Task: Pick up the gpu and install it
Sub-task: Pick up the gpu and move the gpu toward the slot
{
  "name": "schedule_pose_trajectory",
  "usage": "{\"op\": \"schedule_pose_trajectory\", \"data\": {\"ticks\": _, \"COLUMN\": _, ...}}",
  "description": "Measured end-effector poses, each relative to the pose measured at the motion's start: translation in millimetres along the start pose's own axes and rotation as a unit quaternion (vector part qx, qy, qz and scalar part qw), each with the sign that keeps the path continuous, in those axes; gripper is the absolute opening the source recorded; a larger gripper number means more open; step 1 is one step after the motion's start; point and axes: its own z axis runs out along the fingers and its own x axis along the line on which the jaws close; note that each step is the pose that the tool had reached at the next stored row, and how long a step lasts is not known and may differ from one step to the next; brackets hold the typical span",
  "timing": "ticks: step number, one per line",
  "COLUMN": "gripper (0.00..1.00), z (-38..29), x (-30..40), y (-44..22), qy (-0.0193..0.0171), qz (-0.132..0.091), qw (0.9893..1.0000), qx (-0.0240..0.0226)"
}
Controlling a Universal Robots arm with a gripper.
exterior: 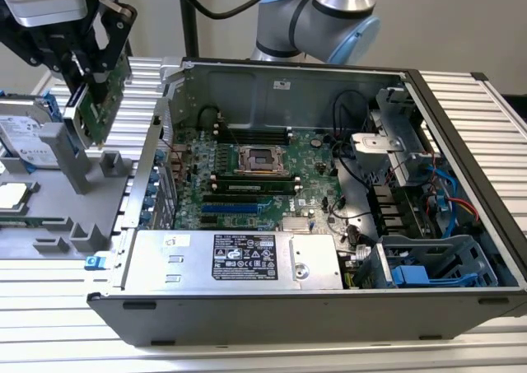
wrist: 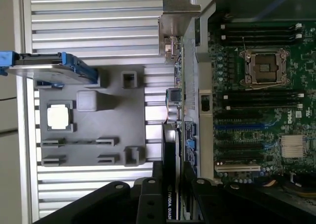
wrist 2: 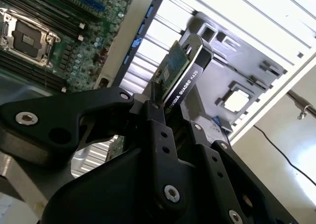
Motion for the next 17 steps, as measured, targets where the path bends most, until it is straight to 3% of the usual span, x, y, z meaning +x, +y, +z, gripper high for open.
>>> {"op": "schedule_pose_trajectory", "data": {"ticks": 17, "gripper": 0.0, "z": 0.1, "x": -9.5, "y": 0.4, "qy": 0.0, "qz": 0.0, "qw": 1.0, "qx": 0.0}}
